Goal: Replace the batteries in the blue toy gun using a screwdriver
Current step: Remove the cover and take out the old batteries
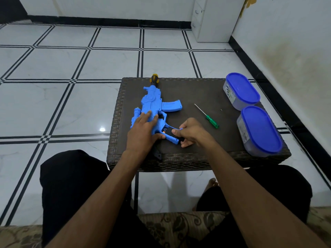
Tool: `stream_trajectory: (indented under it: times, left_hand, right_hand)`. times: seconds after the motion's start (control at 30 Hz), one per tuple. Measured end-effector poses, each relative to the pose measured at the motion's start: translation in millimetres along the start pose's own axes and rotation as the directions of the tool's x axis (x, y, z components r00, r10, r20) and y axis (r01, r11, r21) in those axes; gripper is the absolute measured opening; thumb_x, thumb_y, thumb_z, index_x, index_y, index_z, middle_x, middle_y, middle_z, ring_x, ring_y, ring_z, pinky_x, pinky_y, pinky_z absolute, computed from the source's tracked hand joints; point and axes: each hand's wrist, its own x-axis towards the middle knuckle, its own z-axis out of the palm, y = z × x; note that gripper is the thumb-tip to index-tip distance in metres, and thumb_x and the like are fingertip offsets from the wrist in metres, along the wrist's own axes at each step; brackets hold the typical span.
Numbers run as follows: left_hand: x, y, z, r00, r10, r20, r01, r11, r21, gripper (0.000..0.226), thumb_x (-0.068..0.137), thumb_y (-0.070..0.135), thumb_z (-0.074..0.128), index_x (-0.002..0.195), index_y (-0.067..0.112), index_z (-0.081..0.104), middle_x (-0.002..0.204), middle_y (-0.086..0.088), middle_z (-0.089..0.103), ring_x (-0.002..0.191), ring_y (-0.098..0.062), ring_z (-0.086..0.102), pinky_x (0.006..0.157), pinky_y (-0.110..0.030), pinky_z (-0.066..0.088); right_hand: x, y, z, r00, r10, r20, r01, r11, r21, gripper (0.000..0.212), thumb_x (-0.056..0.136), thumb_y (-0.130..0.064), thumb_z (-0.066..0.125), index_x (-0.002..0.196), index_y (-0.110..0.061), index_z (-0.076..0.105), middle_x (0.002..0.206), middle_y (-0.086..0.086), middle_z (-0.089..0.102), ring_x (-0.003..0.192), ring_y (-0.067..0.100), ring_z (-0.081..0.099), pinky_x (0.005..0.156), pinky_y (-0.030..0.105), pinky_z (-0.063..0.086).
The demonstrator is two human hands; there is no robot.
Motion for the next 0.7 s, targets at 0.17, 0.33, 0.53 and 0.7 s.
stream_trajectory:
  times: [0.17,0.33,0.53,0.7]
  left_hand:
    - [-1,-1,0,1.0,0.008,0.013,-0.008,1.0,0.008,0.08,0.08,0.053,0.068,0.149,0.028,0.034,0.16,0.002,0.023,0.147,-0.021,0.017,0.109,-0.046,0.034]
    - [-3,-3,0,0.999,0.025,0.021,-0.025,1.0,-0.012,0.082,0.079,0.053,0.069,0.149,0.028,0.035,0.16,0.002,0.021,0.148,-0.021,0.014,0.11,-0.049,0.034]
    - [-7,0,-1,0.997,0.07,-0.011,-0.07,0.997,-0.019,0.077,0.077,0.058,0.068,0.144,0.03,0.043,0.159,-0.003,0.025,0.148,-0.026,0.015,0.116,-0.047,0.023]
    - [-4,6,-3,0.983,0.182,-0.017,-0.183,0.983,-0.012,0.073,0.08,0.056,0.067,0.143,0.024,0.047,0.157,-0.003,0.031,0.148,-0.025,0.016,0.12,-0.042,0.008]
  right_hand:
    - [-19,14,-26,0.995,-0.083,-0.048,0.086,0.993,0.08,0.023,0.089,-0.017,0.07,0.108,-0.01,0.058,0.087,0.006,0.059,0.061,0.016,0.059,0.051,0.028,0.058]
    - [-21,38,-51,0.85,-0.336,-0.405,0.239,0.932,-0.272,0.009,0.087,-0.019,0.071,0.091,-0.021,0.064,0.087,-0.001,0.067,0.082,0.016,0.064,0.071,0.031,0.055]
    - [-9,63,-49,0.729,-0.572,-0.376,0.253,0.736,-0.628,0.01,0.09,-0.019,0.066,0.099,-0.017,0.063,0.103,0.005,0.061,0.093,0.016,0.055,0.072,0.025,0.047]
    - [2,73,-52,0.757,-0.592,-0.277,0.267,0.666,-0.696,0.024,0.09,-0.039,0.063,0.104,-0.02,0.067,0.108,0.002,0.06,0.099,0.015,0.052,0.073,0.026,0.045]
